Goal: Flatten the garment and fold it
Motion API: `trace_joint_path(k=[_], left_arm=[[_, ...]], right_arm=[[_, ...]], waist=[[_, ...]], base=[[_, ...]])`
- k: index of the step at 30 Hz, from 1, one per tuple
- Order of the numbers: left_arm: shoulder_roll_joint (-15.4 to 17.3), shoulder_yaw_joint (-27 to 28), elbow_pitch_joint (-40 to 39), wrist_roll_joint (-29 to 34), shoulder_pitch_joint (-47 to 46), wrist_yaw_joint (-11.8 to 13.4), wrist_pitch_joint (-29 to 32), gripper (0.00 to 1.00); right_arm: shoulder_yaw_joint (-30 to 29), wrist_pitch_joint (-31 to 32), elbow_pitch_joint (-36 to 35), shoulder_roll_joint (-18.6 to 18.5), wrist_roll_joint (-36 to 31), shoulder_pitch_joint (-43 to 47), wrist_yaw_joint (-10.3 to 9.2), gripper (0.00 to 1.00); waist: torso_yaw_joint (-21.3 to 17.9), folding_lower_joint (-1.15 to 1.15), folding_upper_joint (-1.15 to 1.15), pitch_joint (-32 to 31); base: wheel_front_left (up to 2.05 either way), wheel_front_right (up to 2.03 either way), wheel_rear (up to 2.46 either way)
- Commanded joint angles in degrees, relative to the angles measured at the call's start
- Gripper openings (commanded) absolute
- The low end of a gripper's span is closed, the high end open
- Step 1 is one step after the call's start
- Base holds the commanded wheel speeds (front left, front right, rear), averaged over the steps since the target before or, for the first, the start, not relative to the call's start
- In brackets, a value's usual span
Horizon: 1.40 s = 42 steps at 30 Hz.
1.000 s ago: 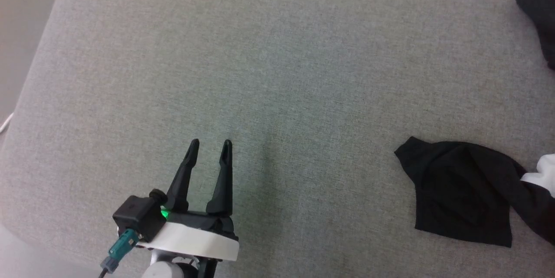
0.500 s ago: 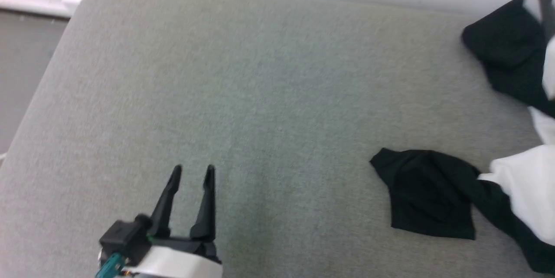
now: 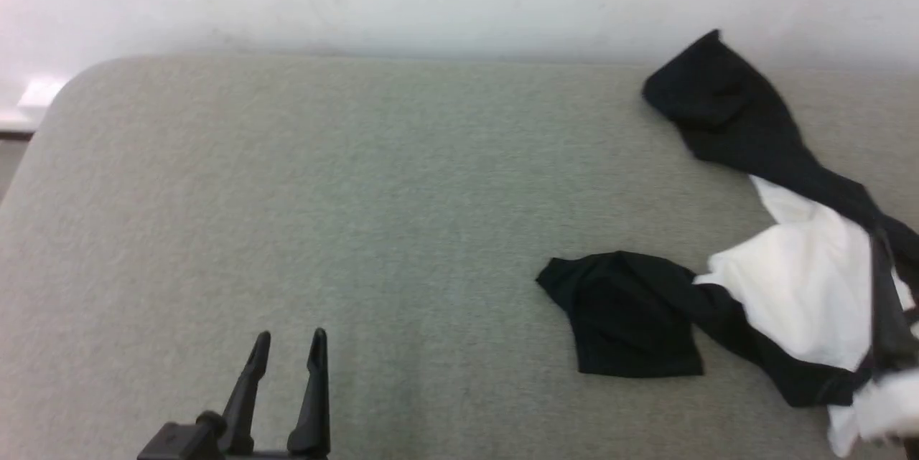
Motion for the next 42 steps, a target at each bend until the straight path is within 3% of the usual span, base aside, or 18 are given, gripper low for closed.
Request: trace_joint_path(k=[1, 9, 12, 16, 21, 28, 40, 41, 42], left_arm=[[0.26, 0.14, -0.46, 0.39, 0.74, 0.35, 0.22, 1.00], [1.13, -1.30, -3.08, 1.47, -0.80, 0.19, 2.04, 1.00], [2.34, -3.65, -4.92, 3.13, -6.14, -1.49, 5.19, 1.00], [2.64, -9.80, -5.03, 5.03, -16.52, -5.82, 12.42, 1.00], [1.28, -18.66, 0.51, 5.69, -28.12, -9.61, 22.67, 1.00], [1.33, -28.76, 10.07, 7.09, -38.46, -10.90, 33.06, 1.00], [1.79, -34.55, 24.00, 8.23, -45.45, -10.85, 35.06, 1.00], [1.68, -34.54, 25.17, 8.29, -45.43, -10.56, 34.86, 0.31], [1.60, -34.50, 26.15, 8.37, -45.38, -10.22, 34.54, 0.00]], right_arm=[[-0.78, -1.35, 0.28, 0.03, 1.69, 1.34, -0.06, 1.00], [-3.31, -10.32, 5.77, 0.10, 9.92, 7.87, -0.06, 1.00], [-3.92, -11.20, 6.13, 0.10, 9.74, 7.05, -0.06, 1.00], [-5.05, -11.25, 5.41, 0.11, 9.49, 5.02, -0.06, 1.00], [-5.82, -11.15, 4.70, 0.11, 9.97, 2.83, -0.06, 1.00], [-5.14, -10.84, 4.05, 0.11, 10.62, 0.46, -0.06, 1.00], [-3.92, -11.63, 4.37, 0.11, 11.36, -2.36, -0.06, 1.00], [-3.90, -11.70, 4.45, 0.11, 11.39, -2.44, -0.06, 1.00], [-3.89, -11.74, 4.54, 0.11, 11.43, -2.53, -0.06, 1.00]], waist=[[-2.75, 0.01, 0.00, -1.92], [-4.52, 0.01, 0.00, -2.63], [-3.89, 0.01, 0.00, -2.06], [-2.85, 0.01, 0.00, -0.80], [-2.86, 0.01, 0.00, 1.74], [-5.56, 0.01, 0.00, 7.95], [-9.62, 0.01, 0.00, 14.17], [-9.67, 0.01, 0.00, 14.26], [-9.68, 0.01, 0.00, 14.30]], base=[[0.00, 0.00, 0.00], [0.00, 0.00, 0.00], [0.00, 0.00, 0.00], [0.00, 0.00, 0.00], [0.00, 0.00, 0.00], [0.00, 0.00, 0.00], [0.00, 0.00, 0.00], [0.00, 0.00, 0.00], [0.00, 0.00, 0.00]])
